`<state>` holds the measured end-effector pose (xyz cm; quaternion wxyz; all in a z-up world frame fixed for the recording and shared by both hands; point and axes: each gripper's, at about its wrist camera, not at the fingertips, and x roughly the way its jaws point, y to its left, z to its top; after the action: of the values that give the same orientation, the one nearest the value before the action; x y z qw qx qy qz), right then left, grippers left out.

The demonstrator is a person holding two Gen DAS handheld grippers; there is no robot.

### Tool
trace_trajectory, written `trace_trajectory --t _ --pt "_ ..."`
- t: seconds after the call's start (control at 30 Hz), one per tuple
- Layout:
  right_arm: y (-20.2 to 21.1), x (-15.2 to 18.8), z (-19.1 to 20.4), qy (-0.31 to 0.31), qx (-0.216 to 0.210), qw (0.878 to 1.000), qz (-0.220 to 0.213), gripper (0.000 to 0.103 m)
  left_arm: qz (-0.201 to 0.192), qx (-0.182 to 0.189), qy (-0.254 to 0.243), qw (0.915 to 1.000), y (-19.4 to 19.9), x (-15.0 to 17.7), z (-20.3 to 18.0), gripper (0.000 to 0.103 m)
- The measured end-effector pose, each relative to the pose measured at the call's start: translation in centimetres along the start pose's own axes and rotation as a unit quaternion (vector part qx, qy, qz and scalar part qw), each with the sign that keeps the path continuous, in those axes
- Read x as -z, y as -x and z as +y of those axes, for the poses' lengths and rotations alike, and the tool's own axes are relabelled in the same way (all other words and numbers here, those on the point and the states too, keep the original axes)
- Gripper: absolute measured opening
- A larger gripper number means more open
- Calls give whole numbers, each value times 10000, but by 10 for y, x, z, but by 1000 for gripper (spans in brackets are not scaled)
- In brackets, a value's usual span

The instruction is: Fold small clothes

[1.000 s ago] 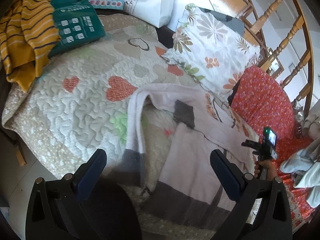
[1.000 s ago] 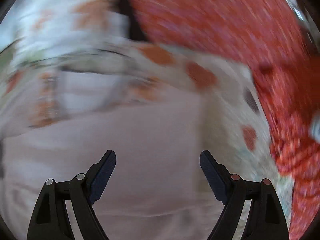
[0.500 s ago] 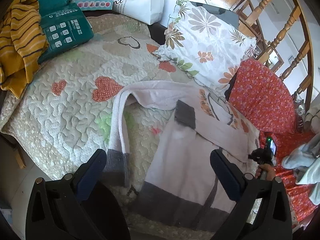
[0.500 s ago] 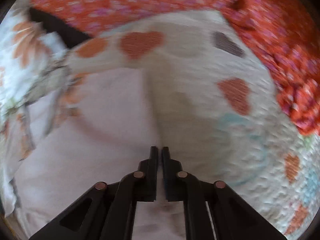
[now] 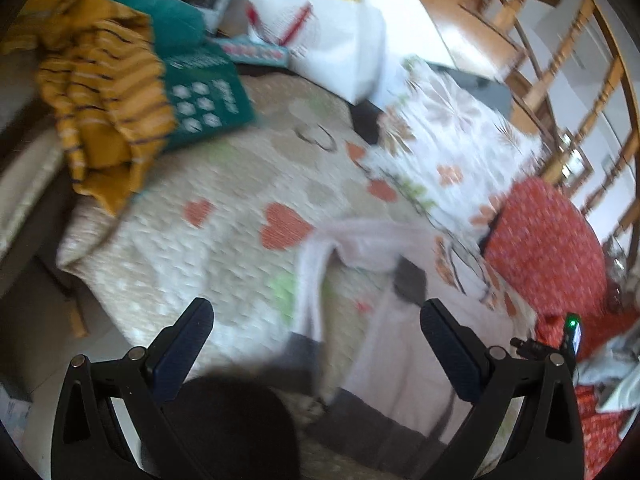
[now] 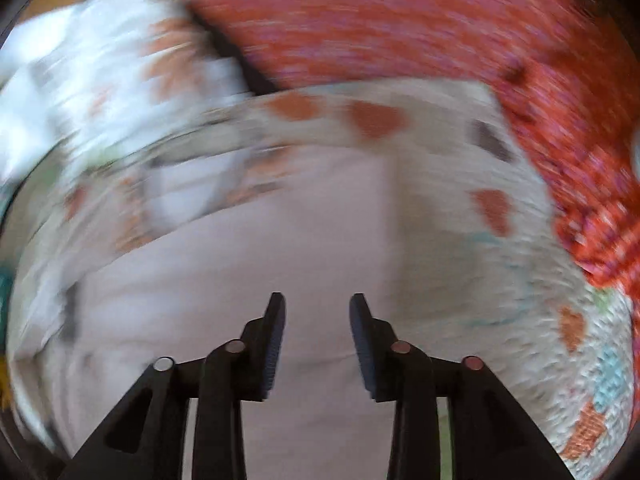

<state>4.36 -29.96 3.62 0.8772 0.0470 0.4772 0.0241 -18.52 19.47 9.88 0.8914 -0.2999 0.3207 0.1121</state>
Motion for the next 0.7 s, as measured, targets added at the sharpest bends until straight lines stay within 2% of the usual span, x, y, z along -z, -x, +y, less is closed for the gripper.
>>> trace_trajectory --t 0.13,0.23,0.33,0.4,0.47,0.6,0.63,0.67,0.7 --pt "1 32 110 1048 -966 9894 273 48 -118 -109 242 9996 17 -1 23 103" --pt "-6 66 195 1782 -1711 9666 678 50 -109 -127 311 9994 24 3 34 103" --pt "-12 99 264 2303 -2198 9426 1011 50 -93 -122 318 9994 28 8 40 103" --pt "-18 119 297 2566 -2403 9280 1233 51 -67 -107 355 9993 28 9 42 103" --pt "-26 133 320 2742 -2429 9203 1373 52 -18 -64 409 9991 27 11 46 103" --pt "-43 150 347 3076 -2157 9154 1447 52 45 -24 484 9988 25 14 55 103" --pt "-45 153 349 3167 -2018 9164 1385 40 65 -10 511 9987 23 15 57 103" --pt "-46 153 351 3218 -1887 9186 1304 21 89 0 540 9985 22 16 58 103" --pt "-45 151 349 3143 -1992 9185 1335 13 123 12 576 9983 19 16 60 103"
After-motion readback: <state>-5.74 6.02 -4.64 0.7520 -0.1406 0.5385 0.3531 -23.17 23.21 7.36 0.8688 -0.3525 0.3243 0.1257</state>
